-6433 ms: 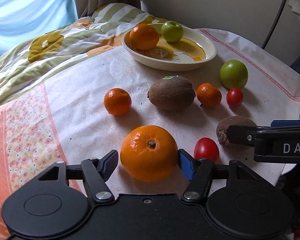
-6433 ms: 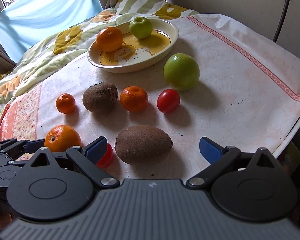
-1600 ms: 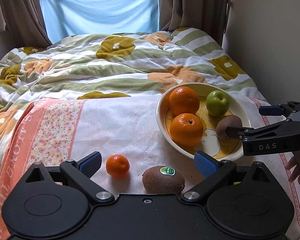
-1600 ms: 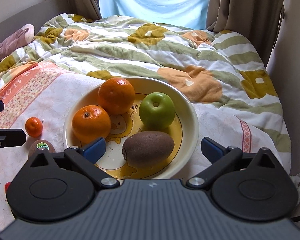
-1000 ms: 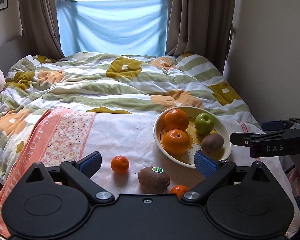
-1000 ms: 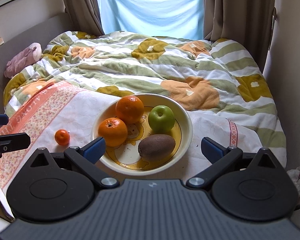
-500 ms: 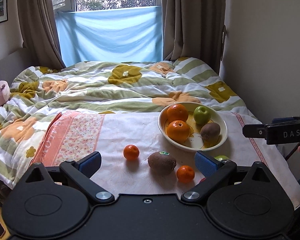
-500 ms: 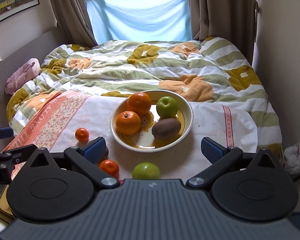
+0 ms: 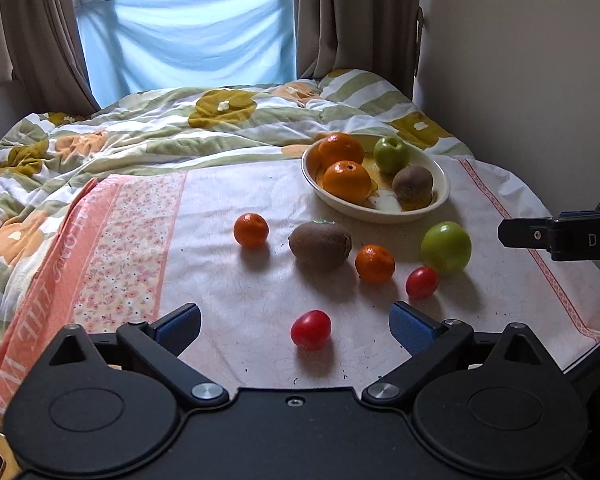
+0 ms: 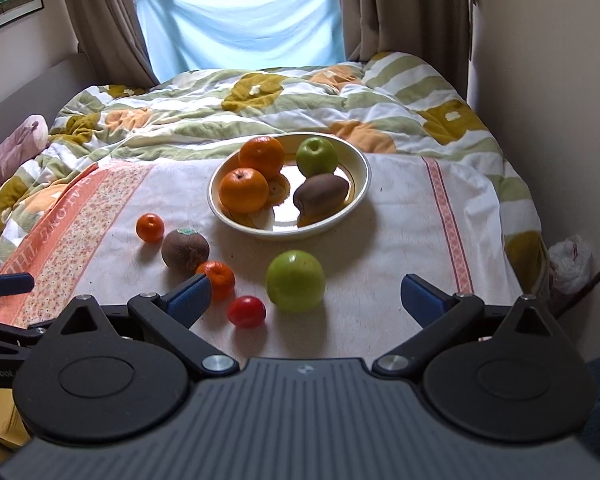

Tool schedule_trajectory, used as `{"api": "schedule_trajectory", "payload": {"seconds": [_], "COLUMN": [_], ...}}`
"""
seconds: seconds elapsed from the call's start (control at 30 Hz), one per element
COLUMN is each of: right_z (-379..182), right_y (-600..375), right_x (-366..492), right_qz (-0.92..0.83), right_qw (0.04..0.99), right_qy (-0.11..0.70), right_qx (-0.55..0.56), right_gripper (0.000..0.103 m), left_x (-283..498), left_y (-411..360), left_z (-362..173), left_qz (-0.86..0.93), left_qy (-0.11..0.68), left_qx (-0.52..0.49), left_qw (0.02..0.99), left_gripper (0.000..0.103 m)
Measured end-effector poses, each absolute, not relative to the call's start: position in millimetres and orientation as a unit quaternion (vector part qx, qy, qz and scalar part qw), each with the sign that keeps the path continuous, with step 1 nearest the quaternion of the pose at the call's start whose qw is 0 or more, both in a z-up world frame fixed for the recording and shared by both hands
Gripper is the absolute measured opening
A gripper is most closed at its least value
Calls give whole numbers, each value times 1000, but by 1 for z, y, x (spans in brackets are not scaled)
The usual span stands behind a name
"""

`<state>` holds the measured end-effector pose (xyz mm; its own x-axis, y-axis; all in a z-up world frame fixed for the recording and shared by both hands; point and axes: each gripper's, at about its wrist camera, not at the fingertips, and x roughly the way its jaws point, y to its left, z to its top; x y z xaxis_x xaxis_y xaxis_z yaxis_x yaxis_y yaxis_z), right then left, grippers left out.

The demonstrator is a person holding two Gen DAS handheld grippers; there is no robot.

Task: Organize fruits
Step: 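Move both tools back toward the remaining loose fruits, then grasp a red tomato with the left tool while the right tool grasps the large green apple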

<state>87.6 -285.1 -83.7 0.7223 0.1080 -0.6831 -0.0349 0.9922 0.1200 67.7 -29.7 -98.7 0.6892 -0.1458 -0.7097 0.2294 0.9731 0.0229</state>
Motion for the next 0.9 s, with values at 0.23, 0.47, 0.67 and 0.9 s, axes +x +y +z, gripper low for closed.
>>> {"api": "schedule_trajectory", "payload": {"seconds": [0.23, 0.47, 0.67, 0.9], "right_z": [-113, -128, -138, -143], "right_y": [-287, -286, -279, -275], "right_x": [86, 97, 108, 120], "right_qz": [19, 7, 6, 8], "right_qw": [925, 924, 922, 919], "right_qy": [374, 375, 382, 386], "right_qx": [68, 74, 66, 74], "right_gripper": [103, 103, 103, 103], "left_x": [78, 91, 101, 104], "left_y": [-36, -44, -43, -44], "left_z": [-134, -154, -164, -167], "left_qz": [-118, -117, -121, -135], "left_qy": [400, 411, 416, 419], "left_qx": [57, 66, 65, 78], "left_qw": [907, 902, 899, 895], "left_gripper": [86, 71, 65, 41]}}
